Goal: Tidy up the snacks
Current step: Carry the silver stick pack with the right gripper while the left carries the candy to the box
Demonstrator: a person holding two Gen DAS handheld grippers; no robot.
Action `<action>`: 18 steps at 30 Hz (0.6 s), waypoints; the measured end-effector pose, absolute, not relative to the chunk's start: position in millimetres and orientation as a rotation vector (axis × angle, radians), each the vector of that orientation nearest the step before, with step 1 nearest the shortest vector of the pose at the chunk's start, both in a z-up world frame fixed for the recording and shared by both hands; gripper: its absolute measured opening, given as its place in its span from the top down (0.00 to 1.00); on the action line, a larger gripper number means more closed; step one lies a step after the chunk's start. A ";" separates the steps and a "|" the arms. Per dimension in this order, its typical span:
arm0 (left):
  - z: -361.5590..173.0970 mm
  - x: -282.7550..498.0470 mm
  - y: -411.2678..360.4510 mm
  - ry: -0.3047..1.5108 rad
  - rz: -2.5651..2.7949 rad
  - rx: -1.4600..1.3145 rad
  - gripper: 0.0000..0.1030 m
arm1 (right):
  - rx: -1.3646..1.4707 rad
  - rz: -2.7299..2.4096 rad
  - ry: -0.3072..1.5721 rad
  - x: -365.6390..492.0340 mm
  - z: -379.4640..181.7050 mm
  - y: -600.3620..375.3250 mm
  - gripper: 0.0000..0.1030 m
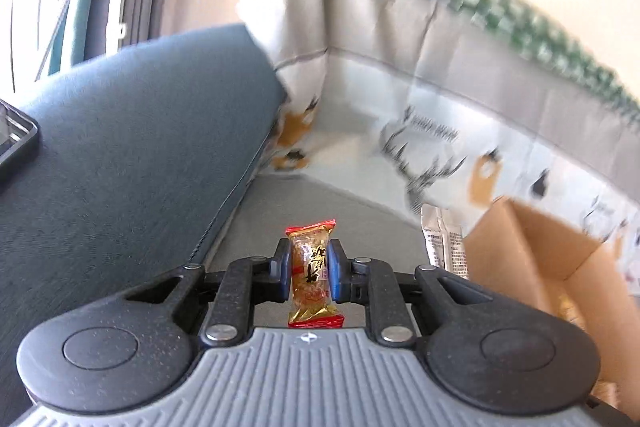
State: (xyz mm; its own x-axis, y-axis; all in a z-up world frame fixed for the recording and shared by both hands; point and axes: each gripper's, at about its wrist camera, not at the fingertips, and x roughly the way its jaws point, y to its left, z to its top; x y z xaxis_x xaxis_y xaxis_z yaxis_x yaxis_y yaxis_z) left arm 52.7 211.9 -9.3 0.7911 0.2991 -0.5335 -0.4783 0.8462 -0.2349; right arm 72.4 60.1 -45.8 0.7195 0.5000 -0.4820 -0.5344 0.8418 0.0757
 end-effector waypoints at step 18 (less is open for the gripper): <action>18.7 55.3 113.4 0.441 0.183 -0.342 0.81 | -0.012 0.364 0.234 69.7 54.2 -132.0 0.74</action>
